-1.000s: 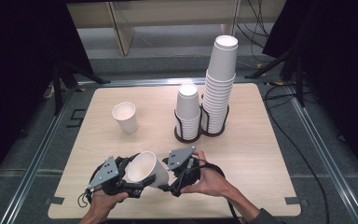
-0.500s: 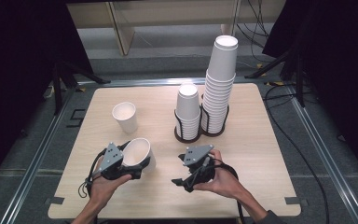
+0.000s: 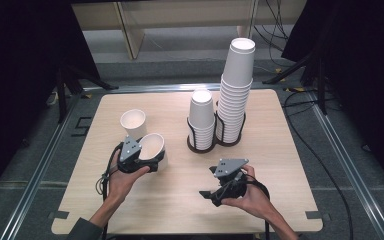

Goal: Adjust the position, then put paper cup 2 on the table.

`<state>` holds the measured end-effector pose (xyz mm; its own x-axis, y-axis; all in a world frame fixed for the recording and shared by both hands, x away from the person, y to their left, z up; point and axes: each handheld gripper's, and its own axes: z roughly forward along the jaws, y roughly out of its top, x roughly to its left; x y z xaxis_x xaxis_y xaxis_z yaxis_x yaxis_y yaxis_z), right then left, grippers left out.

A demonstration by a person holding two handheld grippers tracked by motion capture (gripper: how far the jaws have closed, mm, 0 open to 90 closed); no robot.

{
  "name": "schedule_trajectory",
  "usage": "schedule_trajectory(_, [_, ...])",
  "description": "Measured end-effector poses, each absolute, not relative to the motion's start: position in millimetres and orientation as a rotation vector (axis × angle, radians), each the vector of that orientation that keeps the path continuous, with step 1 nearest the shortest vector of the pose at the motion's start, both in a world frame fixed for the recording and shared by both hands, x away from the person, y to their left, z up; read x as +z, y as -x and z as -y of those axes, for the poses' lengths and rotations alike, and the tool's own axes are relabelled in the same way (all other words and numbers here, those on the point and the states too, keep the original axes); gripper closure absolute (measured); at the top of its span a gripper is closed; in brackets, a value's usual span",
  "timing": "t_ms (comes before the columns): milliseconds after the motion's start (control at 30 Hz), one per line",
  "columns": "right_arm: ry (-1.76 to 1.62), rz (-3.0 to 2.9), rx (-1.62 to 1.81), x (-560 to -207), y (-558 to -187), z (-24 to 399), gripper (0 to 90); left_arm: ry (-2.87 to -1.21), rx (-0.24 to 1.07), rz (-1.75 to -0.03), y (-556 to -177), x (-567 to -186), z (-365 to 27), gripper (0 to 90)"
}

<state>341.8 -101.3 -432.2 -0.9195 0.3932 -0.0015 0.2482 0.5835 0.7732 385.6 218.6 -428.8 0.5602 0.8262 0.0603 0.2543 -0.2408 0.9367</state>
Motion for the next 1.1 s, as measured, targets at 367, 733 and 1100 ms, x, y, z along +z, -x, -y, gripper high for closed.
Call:
schedule_trajectory(367, [-0.605, -2.621, 1.224, -442.7, -334.0, 112.9, 16.5, -1.796, 0.713, -0.955, -408.3, -434.6, -209.3, 13.3])
schedule_trajectory(733, [-0.609, -2.630, 1.214, -446.0, -332.1, 114.8, 16.4, -1.791, 0.731, -1.001, -429.4, -436.1, -200.3, 13.2])
schedule_trajectory(1100, [-0.623, -2.644, 1.200, -447.4, -330.0, 112.8, 16.4, -1.773, 0.760, -1.079, -445.0, -444.8, -190.9, 13.0])
